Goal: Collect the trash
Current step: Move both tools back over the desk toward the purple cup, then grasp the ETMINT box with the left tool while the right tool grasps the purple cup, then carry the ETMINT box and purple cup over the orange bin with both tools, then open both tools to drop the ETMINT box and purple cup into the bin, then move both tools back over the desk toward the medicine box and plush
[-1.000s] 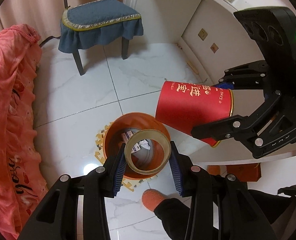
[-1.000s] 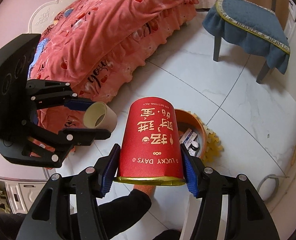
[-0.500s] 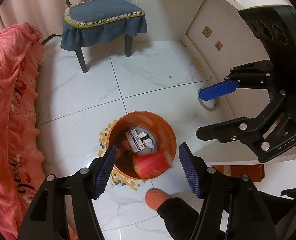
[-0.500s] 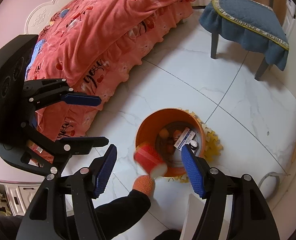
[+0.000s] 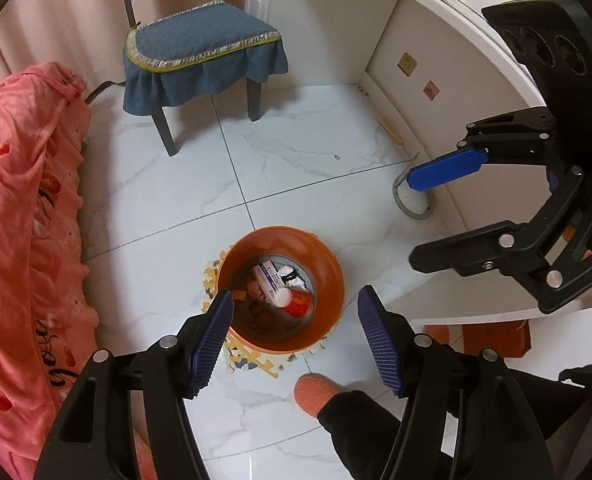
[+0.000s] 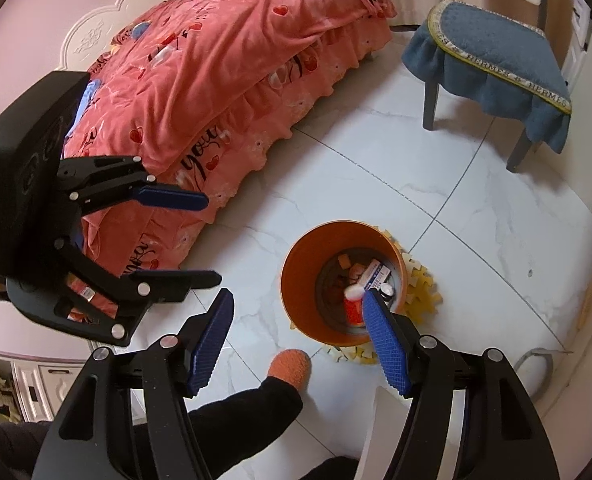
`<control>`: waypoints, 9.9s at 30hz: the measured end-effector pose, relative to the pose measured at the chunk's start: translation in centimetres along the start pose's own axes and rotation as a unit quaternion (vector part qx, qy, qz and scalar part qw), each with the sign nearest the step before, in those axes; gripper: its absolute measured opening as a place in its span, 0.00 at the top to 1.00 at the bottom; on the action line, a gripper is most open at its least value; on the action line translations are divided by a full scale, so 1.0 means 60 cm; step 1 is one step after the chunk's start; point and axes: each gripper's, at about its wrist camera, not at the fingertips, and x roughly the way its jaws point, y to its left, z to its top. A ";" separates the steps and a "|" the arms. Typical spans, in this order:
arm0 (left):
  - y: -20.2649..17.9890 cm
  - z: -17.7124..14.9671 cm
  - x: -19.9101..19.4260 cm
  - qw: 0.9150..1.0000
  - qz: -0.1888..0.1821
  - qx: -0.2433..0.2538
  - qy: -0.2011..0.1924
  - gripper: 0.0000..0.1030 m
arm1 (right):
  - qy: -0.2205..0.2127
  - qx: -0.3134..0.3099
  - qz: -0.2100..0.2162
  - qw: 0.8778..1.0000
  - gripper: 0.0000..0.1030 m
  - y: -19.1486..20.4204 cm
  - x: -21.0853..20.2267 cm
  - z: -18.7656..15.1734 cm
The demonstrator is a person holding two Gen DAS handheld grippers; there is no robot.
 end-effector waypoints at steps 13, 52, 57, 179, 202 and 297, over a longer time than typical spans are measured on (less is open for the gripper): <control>-0.066 0.018 -0.094 0.999 0.033 0.016 -0.035 0.15 | -0.043 0.006 -0.003 0.999 0.26 0.016 -0.123 -0.030; -0.440 0.141 -0.234 0.969 0.007 0.209 -0.130 0.07 | -0.222 0.127 -0.098 0.962 0.19 -0.106 -0.581 -0.336; -0.493 0.162 -0.221 0.962 -0.007 0.241 -0.126 0.07 | -0.233 0.154 -0.114 0.953 0.19 -0.141 -0.615 -0.383; -0.197 -0.038 -0.265 0.994 0.093 -0.016 -0.059 0.71 | -0.097 -0.072 0.005 0.993 0.94 0.106 -0.382 -0.133; 0.017 -0.013 -0.072 0.998 0.037 -0.041 -0.012 0.72 | -0.015 -0.036 -0.007 0.999 0.97 0.051 -0.042 0.028; -0.373 0.105 -0.237 0.981 0.041 0.174 -0.075 0.12 | -0.192 0.095 -0.088 0.973 0.17 -0.052 -0.553 -0.304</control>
